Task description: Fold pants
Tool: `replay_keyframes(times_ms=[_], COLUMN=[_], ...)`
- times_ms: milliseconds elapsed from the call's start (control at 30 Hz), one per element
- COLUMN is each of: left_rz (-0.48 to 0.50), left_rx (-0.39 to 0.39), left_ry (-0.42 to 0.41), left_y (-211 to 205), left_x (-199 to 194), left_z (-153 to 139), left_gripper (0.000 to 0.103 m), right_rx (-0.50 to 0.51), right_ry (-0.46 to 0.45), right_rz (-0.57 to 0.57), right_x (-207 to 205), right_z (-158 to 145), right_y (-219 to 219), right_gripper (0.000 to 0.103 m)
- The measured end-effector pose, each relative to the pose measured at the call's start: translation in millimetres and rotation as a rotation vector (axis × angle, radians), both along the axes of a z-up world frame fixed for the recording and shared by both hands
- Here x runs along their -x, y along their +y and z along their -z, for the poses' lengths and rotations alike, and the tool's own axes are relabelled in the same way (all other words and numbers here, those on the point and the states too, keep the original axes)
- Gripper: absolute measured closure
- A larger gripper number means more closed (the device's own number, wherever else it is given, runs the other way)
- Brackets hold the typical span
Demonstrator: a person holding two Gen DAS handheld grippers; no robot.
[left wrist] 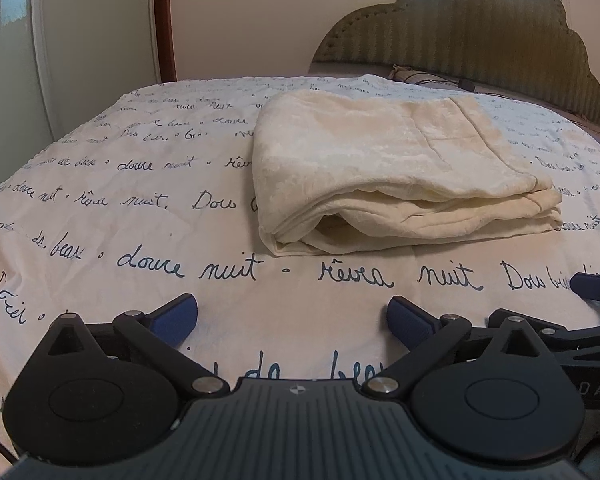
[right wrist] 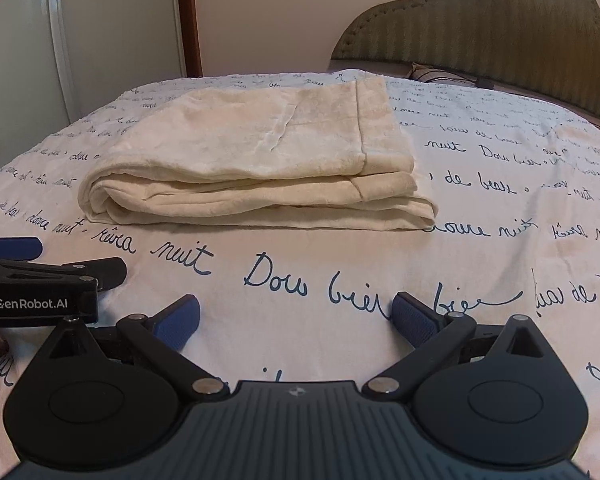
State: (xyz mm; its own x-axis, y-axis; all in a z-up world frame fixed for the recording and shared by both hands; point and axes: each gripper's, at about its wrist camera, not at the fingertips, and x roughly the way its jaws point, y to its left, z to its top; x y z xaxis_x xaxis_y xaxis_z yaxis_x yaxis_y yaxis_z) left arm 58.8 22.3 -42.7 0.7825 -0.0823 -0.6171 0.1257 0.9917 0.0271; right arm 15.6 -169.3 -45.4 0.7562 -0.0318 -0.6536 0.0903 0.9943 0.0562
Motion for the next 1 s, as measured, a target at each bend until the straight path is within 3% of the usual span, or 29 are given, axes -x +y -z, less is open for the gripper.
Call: replay_keyframes(times_ms=[1000], left_rz=[0.005], left_rx=[0.004], left_ry=[0.004], left_y=[1.0], left_x=[-2.9], left_z=[2.1], left_gripper=[0.0], right_rx=[0.006], right_ry=[0.001], right_rz=[-0.001], right_x=[-0.1], right_z=[-1.0], right_y=[0.4], right_gripper=[0.0])
